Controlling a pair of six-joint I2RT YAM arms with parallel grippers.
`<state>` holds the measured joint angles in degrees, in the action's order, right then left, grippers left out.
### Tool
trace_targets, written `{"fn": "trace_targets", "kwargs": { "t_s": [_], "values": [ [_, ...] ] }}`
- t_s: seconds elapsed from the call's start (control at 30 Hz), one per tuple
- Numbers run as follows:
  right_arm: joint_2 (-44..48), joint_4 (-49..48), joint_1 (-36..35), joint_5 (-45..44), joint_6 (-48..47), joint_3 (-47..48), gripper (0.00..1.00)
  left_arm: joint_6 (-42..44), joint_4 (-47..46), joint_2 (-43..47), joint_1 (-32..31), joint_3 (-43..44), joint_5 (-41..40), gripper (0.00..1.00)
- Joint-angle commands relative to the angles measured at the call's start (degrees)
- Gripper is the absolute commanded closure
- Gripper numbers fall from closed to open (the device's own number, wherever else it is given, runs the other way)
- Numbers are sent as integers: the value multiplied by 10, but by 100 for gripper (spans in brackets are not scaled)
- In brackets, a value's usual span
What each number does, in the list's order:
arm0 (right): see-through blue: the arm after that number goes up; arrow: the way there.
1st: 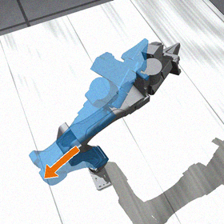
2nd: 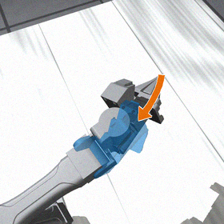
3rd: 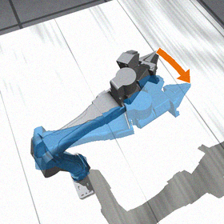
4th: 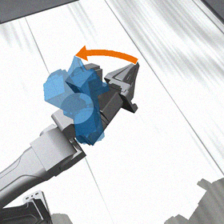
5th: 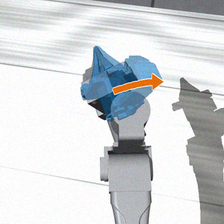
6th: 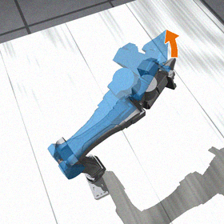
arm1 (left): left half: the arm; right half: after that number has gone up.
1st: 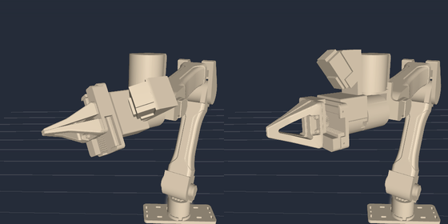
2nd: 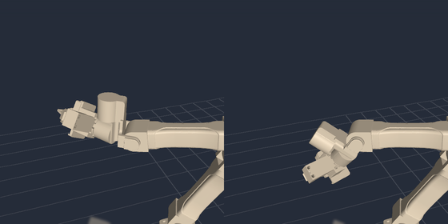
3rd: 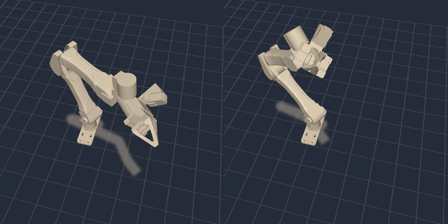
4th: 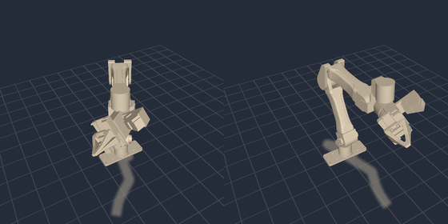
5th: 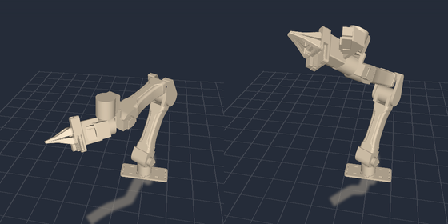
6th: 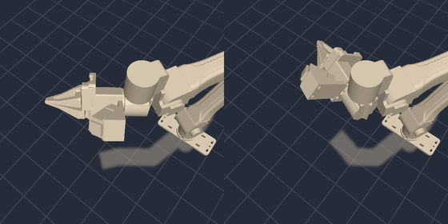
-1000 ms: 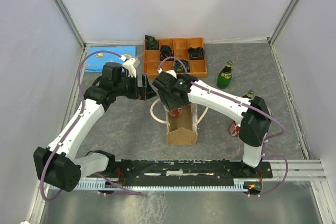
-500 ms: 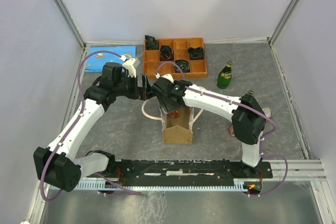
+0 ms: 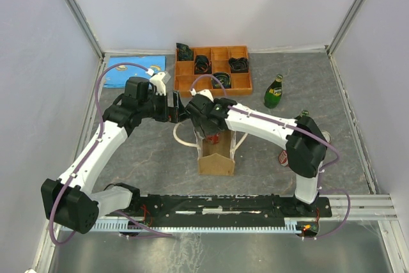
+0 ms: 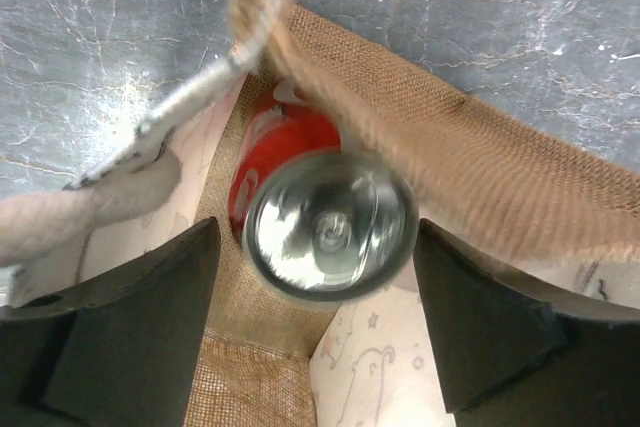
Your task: Place the beverage into the canvas bag
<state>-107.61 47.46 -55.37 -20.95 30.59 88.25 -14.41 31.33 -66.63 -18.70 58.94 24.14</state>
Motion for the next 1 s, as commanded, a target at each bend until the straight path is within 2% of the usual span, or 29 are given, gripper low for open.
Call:
{"fn": "trace_targets", "kwargs": {
  "t_s": [0.0,0.03,0.07,0.33,0.57,0.7,0.8,0.97],
  "values": [
    [55,-15,1,-28,-2,8,8,30,-12,9,3,0,18,3],
    [58,-15,0,-29,-1,7,2,30,-12,8,3,0,19,3],
    [60,-15,0,-30,-1,6,1,30,-12,8,3,0,20,3],
    [98,-12,0,-40,2,24,1,30,-11,13,3,-1,22,3],
    [158,59,10,-154,-4,145,1,27,-12,11,2,-2,25,3],
    [180,117,65,-157,1,196,1,29,-12,7,2,1,27,3],
    [192,216,138,-154,25,225,1,31,-11,8,2,3,27,3],
    [241,369,241,-145,64,189,6,32,-11,10,2,-1,28,3]
  ]
}}
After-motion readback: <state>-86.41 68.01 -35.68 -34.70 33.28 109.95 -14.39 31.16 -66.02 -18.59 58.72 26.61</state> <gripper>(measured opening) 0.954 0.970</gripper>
